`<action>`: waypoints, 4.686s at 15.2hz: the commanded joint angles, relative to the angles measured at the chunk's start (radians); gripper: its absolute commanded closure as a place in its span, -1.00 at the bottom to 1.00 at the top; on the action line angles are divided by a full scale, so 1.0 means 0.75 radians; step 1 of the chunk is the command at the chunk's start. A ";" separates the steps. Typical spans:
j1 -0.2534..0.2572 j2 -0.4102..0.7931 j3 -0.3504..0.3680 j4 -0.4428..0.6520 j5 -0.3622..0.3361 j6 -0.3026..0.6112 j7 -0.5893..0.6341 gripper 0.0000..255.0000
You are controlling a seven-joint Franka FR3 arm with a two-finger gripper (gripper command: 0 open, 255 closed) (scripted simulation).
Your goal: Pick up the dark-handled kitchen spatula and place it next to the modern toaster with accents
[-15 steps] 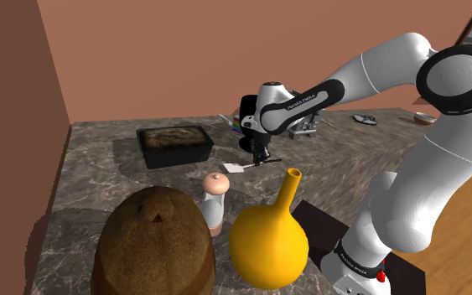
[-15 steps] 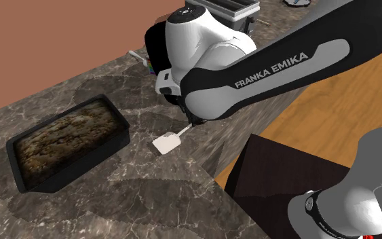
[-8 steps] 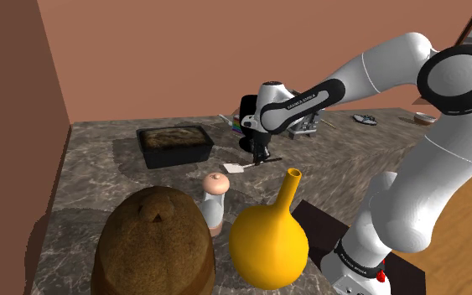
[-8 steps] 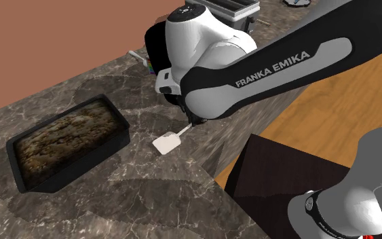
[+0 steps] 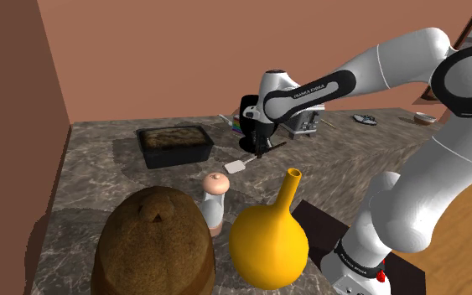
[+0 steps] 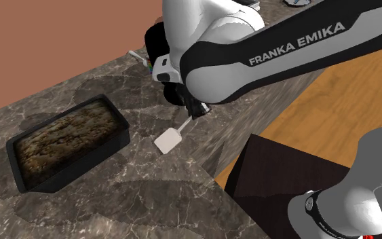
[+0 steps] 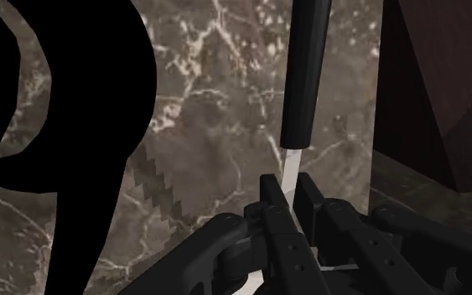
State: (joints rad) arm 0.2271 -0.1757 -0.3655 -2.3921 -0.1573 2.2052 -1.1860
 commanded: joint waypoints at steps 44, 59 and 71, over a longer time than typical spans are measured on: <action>0.016 -0.142 0.064 0.674 0.010 -0.812 -0.030 1.00; -0.159 -0.308 -0.226 0.583 -0.150 -0.808 -0.459 1.00; -0.229 -0.273 -0.449 0.590 -0.202 -0.722 -0.730 1.00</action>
State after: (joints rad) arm 0.0576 -0.3752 -0.7012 -1.9340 -0.3045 1.6524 -1.7338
